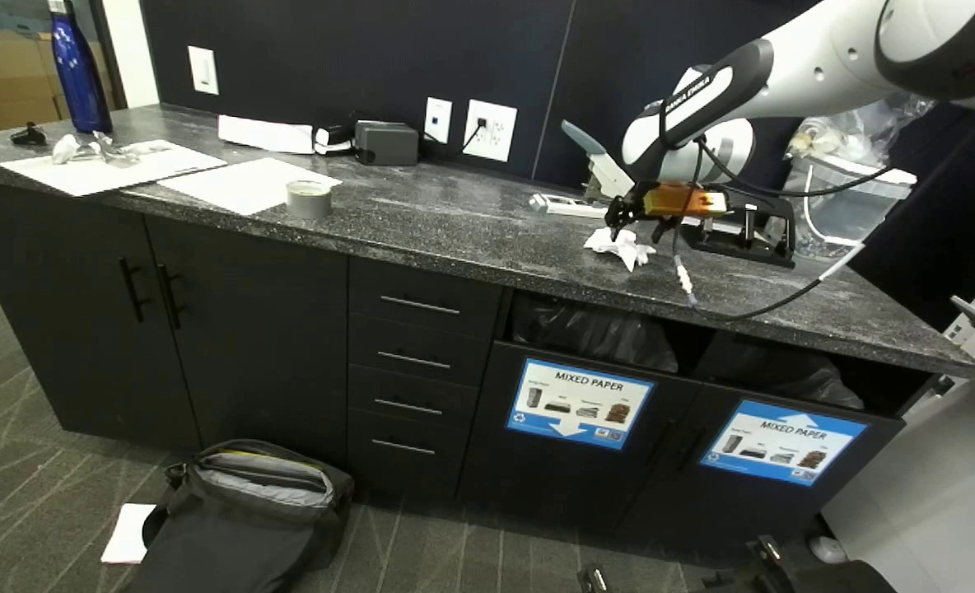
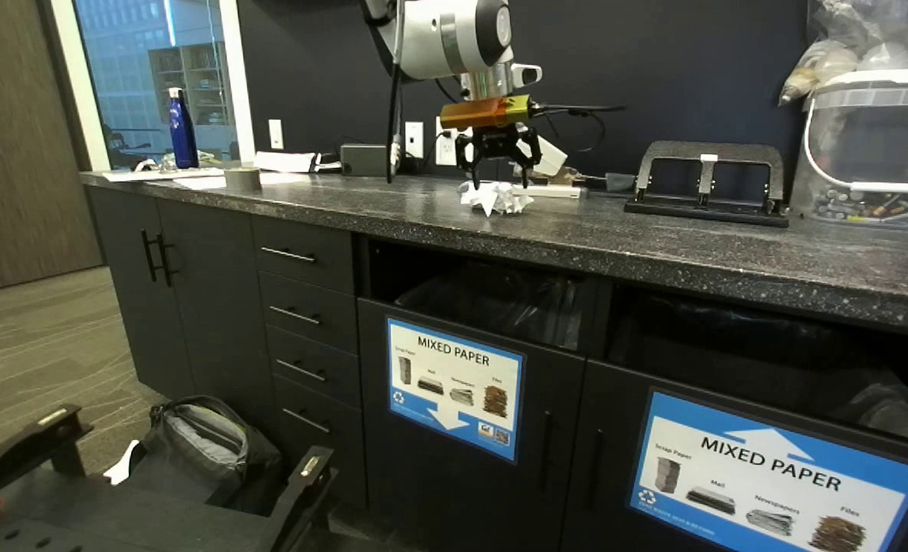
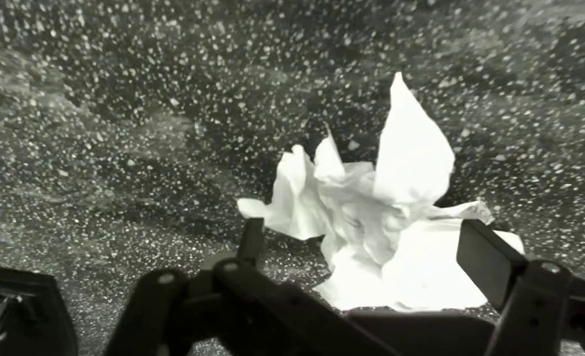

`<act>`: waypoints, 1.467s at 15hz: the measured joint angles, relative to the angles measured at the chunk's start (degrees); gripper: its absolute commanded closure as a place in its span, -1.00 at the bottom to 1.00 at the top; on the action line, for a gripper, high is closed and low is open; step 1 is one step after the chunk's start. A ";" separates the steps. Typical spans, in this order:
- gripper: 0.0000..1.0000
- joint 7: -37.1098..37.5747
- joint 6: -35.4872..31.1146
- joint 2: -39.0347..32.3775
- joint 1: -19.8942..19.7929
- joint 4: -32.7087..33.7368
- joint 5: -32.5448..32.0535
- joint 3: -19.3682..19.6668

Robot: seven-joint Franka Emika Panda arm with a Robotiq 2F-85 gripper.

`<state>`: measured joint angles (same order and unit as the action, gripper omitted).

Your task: Throw the papers on the countertop in the bin on the left

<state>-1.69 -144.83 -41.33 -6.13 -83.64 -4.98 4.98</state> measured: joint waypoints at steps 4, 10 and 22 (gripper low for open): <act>-0.02 -2.48 3.68 -6.62 -1.48 8.71 0.00 -0.09; 0.80 -5.72 9.55 -10.88 -2.04 16.61 0.01 -0.91; 0.79 -7.62 26.99 -2.30 -0.65 6.79 -0.49 -0.97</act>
<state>-9.31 -117.84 -43.64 -6.78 -76.85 -5.47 4.01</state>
